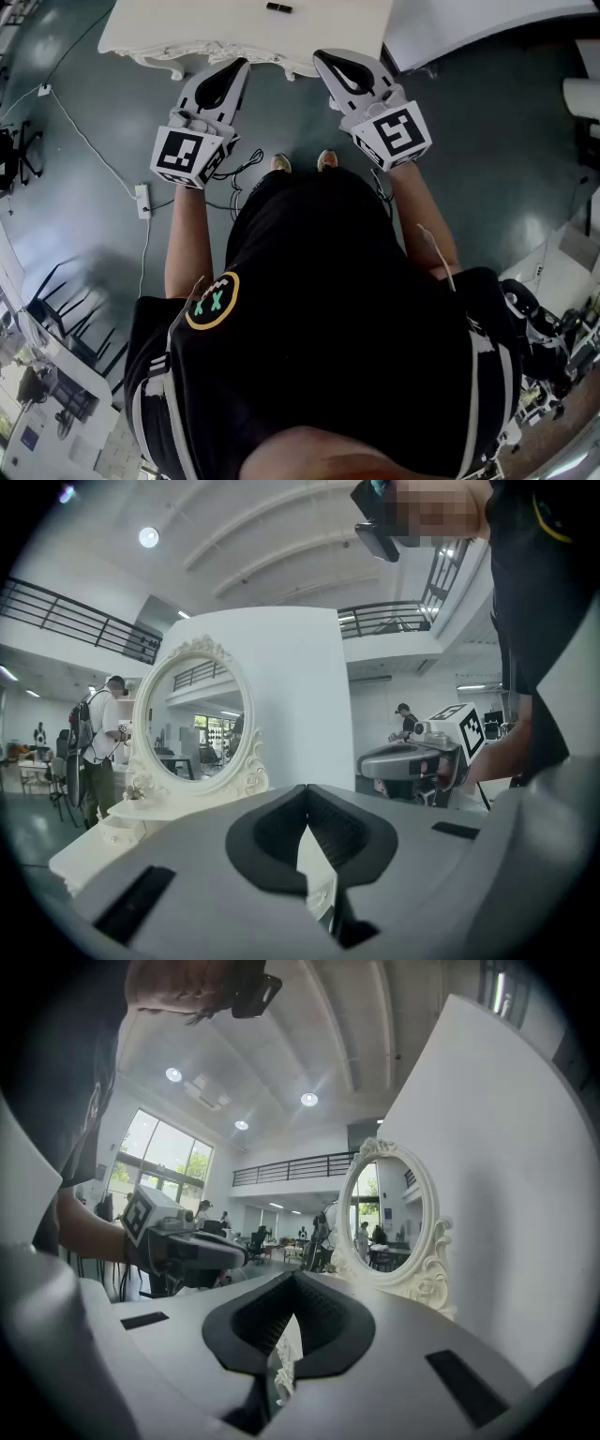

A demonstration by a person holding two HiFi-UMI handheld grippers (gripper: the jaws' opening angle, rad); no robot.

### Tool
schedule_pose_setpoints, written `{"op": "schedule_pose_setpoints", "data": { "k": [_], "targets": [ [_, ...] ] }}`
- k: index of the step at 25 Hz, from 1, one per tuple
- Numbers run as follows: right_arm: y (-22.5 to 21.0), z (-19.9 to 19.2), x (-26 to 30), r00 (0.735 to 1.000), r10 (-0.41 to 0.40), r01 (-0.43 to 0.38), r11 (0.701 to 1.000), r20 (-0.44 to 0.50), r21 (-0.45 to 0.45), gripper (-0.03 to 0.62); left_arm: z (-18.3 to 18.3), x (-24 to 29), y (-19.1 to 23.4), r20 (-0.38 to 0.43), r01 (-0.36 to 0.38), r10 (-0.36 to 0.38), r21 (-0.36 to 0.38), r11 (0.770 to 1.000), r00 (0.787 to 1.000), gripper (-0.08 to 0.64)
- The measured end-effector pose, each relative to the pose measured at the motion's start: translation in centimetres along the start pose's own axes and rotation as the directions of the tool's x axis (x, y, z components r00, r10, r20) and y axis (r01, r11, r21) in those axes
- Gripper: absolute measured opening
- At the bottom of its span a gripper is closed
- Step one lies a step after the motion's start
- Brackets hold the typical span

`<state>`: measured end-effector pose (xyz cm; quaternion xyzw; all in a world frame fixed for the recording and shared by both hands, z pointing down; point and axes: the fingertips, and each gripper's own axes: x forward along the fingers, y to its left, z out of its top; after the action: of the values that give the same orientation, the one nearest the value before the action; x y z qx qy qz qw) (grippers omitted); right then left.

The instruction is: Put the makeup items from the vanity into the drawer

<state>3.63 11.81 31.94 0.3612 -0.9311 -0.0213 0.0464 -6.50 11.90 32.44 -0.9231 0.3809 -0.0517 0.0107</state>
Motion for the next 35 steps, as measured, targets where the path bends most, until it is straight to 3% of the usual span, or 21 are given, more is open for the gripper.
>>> {"op": "schedule_pose_setpoints", "data": {
  "k": [17, 20, 28, 32, 35],
  "targets": [
    [-0.6, -0.5, 0.2, 1.0, 0.0, 0.0, 1.0, -0.01, 0.012, 0.023, -0.2, 0.7, 0.3, 0.001, -0.005, 0.006, -0.001, 1.0, 1.0, 0.02],
    [-0.8, -0.5, 0.6, 1.0, 0.008, -0.008, 1.0, -0.008, 0.017, 0.062, -0.2, 0.9, 0.7, 0.003, -0.007, 0.007, -0.004, 1.0, 1.0, 0.02],
    [-1.7, 0.1, 1.2, 0.998, 0.056, -0.057, 0.998, 0.016, 0.02, 0.335, -0.2, 1.4, 1.6, 0.004, -0.01, 0.01, -0.01, 1.0, 1.0, 0.021],
    [-2.2, -0.3, 1.0, 0.999, 0.052, -0.052, 0.997, -0.001, 0.062, 0.554, 0.0, 1.6, 1.3, 0.003, -0.005, 0.005, -0.005, 1.0, 1.0, 0.021],
    [-2.2, -0.8, 1.3, 0.998, 0.052, -0.05, 0.997, -0.021, 0.061, 0.598, 0.0, 1.8, 1.4, 0.001, -0.002, 0.002, -0.004, 1.0, 1.0, 0.021]
  ]
}}
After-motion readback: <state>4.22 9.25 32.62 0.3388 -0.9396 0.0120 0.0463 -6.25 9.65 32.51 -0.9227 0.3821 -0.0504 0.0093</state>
